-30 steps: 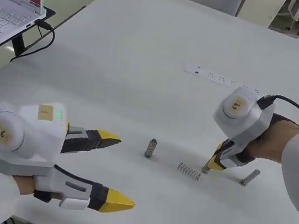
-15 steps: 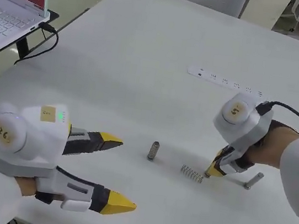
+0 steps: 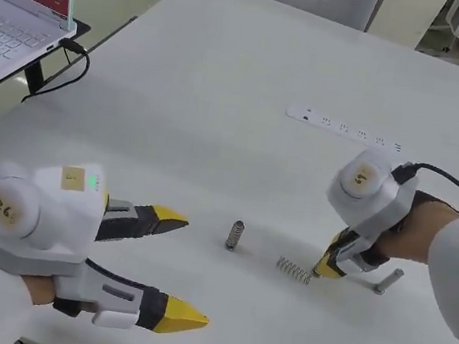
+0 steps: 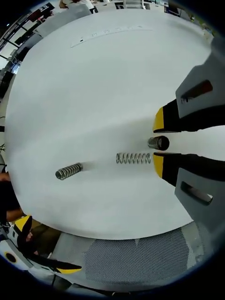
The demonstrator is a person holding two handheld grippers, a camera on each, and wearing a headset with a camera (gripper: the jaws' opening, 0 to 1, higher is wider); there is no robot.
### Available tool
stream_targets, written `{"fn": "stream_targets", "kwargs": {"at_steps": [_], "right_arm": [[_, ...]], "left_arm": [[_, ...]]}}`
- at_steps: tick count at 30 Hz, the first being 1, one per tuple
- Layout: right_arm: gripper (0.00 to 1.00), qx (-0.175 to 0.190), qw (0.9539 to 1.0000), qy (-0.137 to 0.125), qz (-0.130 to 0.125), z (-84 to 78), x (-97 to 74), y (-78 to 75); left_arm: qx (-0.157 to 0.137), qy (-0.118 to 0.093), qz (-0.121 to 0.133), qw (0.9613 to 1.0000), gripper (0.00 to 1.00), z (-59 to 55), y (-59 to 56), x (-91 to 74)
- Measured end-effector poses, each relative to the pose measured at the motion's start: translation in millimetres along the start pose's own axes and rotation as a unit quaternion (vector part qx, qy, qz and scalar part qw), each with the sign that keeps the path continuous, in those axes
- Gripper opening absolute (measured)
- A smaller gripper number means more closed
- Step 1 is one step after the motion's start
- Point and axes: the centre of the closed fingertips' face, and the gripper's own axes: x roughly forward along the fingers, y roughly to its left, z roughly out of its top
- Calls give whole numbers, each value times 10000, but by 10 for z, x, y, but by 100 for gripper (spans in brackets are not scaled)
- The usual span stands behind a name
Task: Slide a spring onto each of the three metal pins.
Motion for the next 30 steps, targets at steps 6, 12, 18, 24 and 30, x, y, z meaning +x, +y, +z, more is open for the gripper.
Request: {"fn": "stream_targets", "kwargs": {"at_steps": [6,12,18,24,30], "right_arm": [[18,42,9995,-288,-152,87,-110,-51],[19,123,9963,-806,-280,232,-323,0],[19,138,9933,-1121,-258,276,-392,110],[19,64,9923,-1215,-218,297,-411,225],[19,15,9914,-1303,-157,331,-432,336]], "left_arm": [[7,2,9,10000,69,2,4,-4],[24,0,16,10000,69,18,12,-2],[55,-17,11,10000,69,54,11,7],[82,-9,-6,10000,69,68,-7,13],[102,-4,-11,9999,69,72,-16,16]]}}
